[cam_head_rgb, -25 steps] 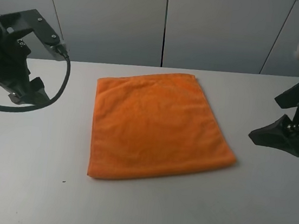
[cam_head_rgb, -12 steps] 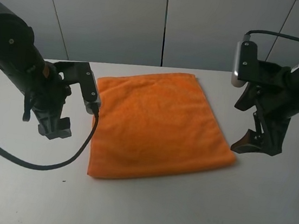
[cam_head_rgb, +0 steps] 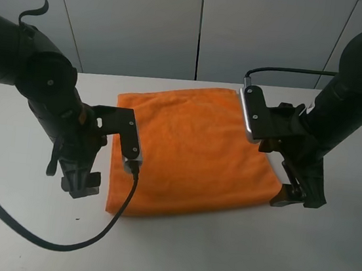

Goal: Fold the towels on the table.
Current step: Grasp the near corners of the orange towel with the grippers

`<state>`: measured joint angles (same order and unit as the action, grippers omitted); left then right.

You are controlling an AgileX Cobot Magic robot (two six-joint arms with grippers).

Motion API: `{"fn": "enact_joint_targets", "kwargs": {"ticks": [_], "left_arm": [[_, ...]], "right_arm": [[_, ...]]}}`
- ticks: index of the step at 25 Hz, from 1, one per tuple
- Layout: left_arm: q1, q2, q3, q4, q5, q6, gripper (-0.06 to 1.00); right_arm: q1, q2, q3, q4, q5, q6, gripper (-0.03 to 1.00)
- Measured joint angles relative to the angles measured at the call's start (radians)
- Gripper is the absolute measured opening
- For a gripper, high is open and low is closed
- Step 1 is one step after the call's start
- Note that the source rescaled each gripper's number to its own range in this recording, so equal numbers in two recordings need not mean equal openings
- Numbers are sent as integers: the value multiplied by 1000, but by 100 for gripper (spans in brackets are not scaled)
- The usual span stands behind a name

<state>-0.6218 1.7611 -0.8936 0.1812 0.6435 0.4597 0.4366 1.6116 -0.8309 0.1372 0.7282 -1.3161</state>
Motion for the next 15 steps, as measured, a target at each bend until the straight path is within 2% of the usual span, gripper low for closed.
{"fn": "enact_joint_targets", "kwargs": {"ticks": [3, 10, 15], "left_arm": [[-2, 23, 0, 4, -4, -46, 100], [-4, 29, 4, -42, -14, -68, 100], [-19, 29, 58, -38, -90, -68, 100]], "right_arm": [[1, 33, 0, -33, -7, 13, 100], [1, 100, 0, -50, -57, 21, 100], [1, 129, -2, -50, -86, 25, 100]]}}
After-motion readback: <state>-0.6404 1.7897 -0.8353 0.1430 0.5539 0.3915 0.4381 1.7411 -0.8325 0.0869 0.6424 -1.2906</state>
